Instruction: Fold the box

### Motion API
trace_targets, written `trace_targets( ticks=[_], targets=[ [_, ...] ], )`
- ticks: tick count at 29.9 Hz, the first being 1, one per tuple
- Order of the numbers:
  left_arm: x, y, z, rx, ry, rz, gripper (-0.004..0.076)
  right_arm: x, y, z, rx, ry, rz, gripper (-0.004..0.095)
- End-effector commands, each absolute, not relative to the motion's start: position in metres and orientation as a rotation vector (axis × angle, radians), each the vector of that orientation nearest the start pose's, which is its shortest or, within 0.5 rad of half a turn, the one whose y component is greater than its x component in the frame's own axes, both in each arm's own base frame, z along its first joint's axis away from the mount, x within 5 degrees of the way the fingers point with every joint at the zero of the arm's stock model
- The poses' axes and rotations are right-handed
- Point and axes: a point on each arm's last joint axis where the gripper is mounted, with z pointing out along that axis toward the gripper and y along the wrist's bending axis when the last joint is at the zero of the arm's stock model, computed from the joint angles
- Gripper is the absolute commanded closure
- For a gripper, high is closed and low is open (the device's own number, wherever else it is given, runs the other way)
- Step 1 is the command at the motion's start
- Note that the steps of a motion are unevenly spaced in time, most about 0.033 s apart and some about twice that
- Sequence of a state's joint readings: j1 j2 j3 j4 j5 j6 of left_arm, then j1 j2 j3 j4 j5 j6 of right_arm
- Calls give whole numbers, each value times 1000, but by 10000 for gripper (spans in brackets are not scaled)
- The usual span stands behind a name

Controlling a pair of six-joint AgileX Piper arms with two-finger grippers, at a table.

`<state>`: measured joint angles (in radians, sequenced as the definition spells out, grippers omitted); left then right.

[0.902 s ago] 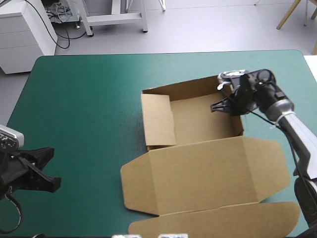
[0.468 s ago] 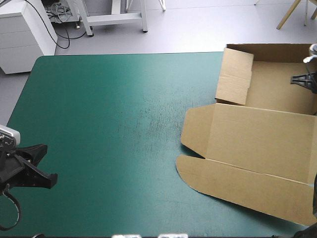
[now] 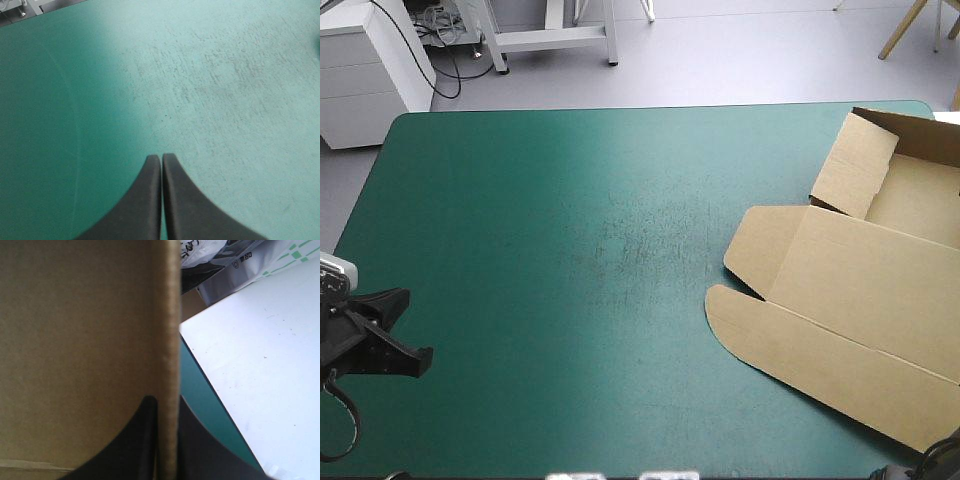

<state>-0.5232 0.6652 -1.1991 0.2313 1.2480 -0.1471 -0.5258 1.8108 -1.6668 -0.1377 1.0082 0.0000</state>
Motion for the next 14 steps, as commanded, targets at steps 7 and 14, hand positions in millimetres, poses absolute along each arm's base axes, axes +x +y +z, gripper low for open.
trace_targets(
  ticks=[7,14],
  targets=[
    [66,-14,443,358,2144,-89,734,335,-206,351,642,2477,-328,89],
    [65,-15,441,364,2171,-108,734,317,-191,372,602,2511,-279,60]
  ],
)
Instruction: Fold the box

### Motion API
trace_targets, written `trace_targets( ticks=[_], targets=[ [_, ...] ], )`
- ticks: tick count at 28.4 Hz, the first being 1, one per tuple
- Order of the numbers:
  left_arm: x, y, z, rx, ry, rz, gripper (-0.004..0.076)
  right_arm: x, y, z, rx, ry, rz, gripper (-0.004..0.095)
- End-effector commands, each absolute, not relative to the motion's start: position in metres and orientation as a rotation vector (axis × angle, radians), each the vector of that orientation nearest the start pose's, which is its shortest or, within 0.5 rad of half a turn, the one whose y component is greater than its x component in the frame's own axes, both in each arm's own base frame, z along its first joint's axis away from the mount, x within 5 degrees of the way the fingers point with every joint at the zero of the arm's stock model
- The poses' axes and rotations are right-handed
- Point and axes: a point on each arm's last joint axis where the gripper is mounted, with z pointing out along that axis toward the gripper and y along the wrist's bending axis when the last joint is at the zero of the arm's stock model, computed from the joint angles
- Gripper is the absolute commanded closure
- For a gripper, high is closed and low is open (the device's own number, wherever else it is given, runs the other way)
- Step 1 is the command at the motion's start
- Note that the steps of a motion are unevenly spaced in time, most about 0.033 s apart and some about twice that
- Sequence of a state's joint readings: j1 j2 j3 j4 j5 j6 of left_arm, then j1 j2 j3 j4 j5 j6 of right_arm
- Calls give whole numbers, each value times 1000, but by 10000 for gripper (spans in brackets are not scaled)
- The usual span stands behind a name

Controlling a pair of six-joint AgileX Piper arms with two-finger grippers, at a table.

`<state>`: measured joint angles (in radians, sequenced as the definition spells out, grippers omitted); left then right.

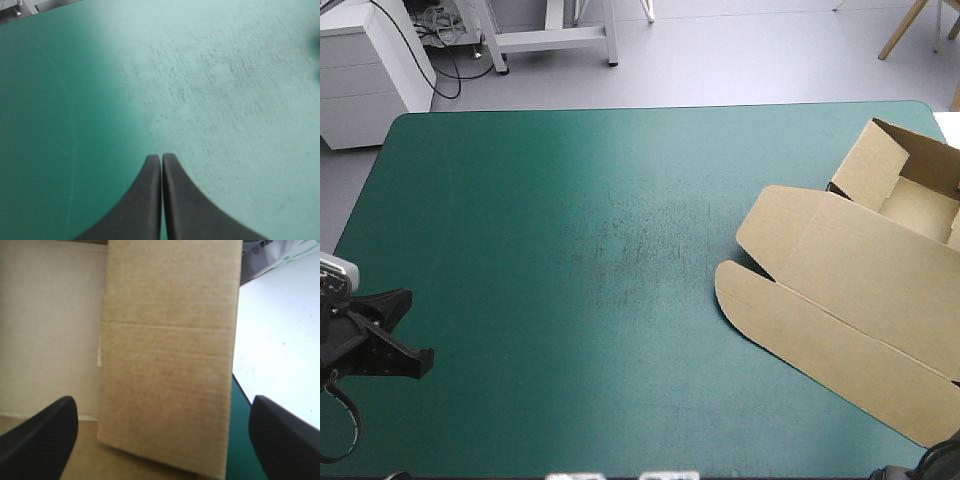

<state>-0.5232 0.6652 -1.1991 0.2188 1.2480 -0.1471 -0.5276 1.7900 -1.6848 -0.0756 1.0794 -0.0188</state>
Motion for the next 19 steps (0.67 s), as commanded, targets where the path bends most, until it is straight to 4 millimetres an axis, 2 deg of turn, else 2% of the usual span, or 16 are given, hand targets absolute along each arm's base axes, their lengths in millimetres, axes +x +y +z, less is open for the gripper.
trace_targets(
  ticks=[1,4,7,9,11,13,14,19],
  targets=[
    [64,-15,441,364,2178,-105,734,312,-184,379,588,2510,-238,73],
    [63,-15,441,357,2183,-122,734,296,-158,408,512,2442,-112,134],
    [61,-16,441,362,2182,-153,734,278,-125,436,402,2360,-121,342],
    [58,-15,441,361,2175,-163,734,264,-100,450,297,2305,-124,613],
    [54,-13,442,361,2160,-158,734,252,-78,455,209,2262,-113,906],
    [52,-8,443,345,2144,-127,734,242,-59,455,147,2224,-91,908],
    [49,-5,444,337,2127,-116,734,229,-41,452,72,2193,-68,915],
    [39,2,445,327,2069,-120,734,193,-8,441,-104,2139,-7,927]
  ],
)
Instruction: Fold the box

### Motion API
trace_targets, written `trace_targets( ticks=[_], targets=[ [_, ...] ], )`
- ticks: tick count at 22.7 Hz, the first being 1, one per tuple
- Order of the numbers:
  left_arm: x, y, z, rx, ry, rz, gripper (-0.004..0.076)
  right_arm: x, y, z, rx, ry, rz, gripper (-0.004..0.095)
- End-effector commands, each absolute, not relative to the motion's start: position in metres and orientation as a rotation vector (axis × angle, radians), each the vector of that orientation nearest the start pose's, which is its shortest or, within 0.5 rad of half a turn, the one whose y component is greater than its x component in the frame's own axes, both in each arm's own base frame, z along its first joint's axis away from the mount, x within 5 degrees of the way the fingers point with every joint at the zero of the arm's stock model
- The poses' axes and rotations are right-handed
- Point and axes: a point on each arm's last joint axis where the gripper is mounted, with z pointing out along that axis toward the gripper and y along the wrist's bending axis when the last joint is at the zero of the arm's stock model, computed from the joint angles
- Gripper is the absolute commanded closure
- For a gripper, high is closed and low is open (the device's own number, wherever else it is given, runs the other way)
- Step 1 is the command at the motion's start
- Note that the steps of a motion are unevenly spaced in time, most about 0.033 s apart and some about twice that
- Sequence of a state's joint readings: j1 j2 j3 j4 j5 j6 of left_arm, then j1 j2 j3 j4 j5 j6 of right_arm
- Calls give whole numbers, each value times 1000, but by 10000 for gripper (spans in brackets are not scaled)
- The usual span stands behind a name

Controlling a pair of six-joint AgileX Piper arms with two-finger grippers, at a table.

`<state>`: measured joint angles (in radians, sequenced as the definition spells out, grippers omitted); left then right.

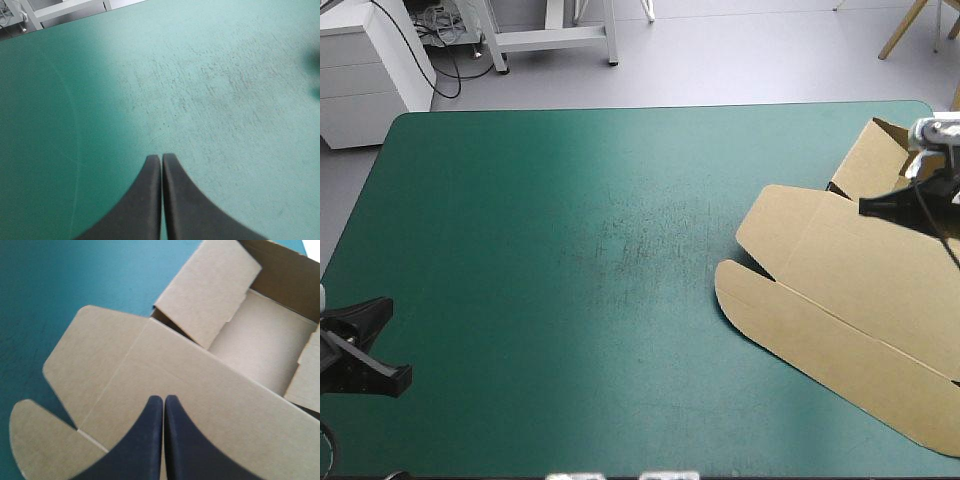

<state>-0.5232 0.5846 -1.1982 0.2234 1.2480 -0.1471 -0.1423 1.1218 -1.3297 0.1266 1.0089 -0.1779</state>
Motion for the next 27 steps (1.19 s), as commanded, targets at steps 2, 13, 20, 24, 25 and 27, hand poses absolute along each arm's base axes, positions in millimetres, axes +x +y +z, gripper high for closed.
trace_targets(
  ticks=[2,13,20,24,25,27],
  targets=[
    [37,3,441,326,2038,-122,734,179,-1,437,-154,2089,3,927],
    [18,11,370,333,1918,-173,734,82,18,385,-319,1869,51,927],
    [12,11,334,321,1794,-233,734,55,19,337,-251,1782,123,927],
    [12,11,321,326,1775,-237,734,43,18,323,-242,1754,126,927],
    [11,11,317,325,1773,-237,734,39,18,320,-236,1742,130,927],
    [8,13,313,320,1762,-241,734,32,18,316,-224,1720,134,927]
  ],
)
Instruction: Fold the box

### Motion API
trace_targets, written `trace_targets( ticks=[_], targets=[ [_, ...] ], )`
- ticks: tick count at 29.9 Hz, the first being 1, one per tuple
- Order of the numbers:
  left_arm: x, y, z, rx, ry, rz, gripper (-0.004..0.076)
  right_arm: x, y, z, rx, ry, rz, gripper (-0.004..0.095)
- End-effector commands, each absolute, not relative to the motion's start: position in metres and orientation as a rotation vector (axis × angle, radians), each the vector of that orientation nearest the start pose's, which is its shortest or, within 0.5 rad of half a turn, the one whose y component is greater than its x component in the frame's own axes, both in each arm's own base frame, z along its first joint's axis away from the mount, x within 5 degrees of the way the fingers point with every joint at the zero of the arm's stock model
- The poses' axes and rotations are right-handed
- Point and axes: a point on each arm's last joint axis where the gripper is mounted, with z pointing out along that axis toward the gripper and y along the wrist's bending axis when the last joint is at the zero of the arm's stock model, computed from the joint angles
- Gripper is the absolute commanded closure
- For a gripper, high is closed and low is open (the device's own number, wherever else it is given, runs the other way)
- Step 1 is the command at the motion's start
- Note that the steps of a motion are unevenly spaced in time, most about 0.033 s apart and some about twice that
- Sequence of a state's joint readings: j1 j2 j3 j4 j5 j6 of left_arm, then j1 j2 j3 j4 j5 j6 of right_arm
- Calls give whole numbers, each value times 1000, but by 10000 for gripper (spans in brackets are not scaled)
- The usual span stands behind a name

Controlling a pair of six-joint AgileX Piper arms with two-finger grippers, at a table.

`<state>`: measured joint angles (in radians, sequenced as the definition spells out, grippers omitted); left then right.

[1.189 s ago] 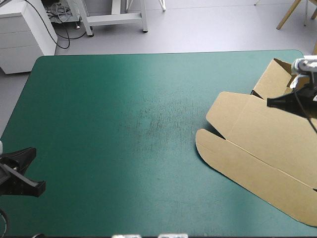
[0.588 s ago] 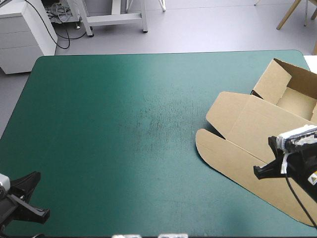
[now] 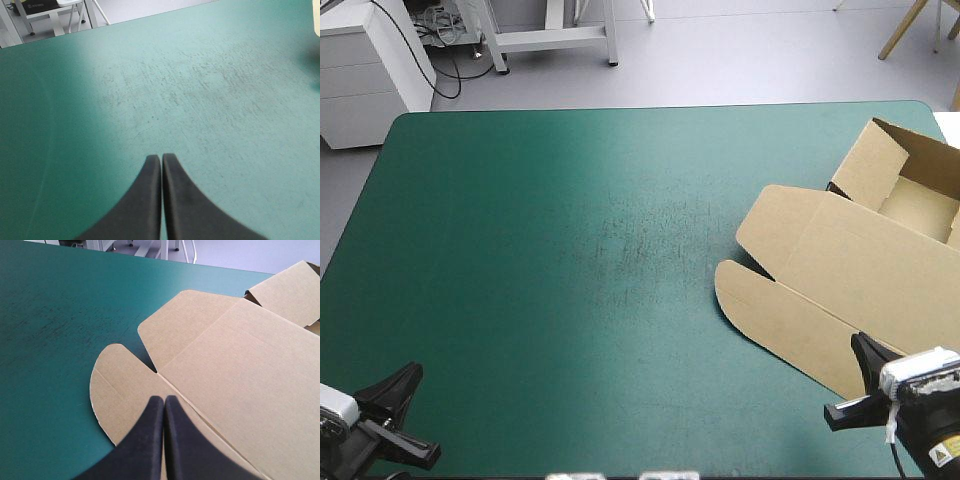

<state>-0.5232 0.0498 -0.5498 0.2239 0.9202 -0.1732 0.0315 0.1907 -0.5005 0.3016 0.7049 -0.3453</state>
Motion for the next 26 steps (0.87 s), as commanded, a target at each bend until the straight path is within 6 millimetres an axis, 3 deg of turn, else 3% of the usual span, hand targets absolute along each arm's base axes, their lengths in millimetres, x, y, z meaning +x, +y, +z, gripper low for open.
trace_targets(
  ticks=[1,11,26],
  targets=[
    [6,14,310,319,1754,-242,734,29,17,314,-212,1710,139,927],
    [8,12,288,332,1776,-246,734,-2,14,316,-179,1554,117,927],
    [9,11,288,327,1768,-253,734,-2,14,316,-180,1552,111,927]
  ],
)
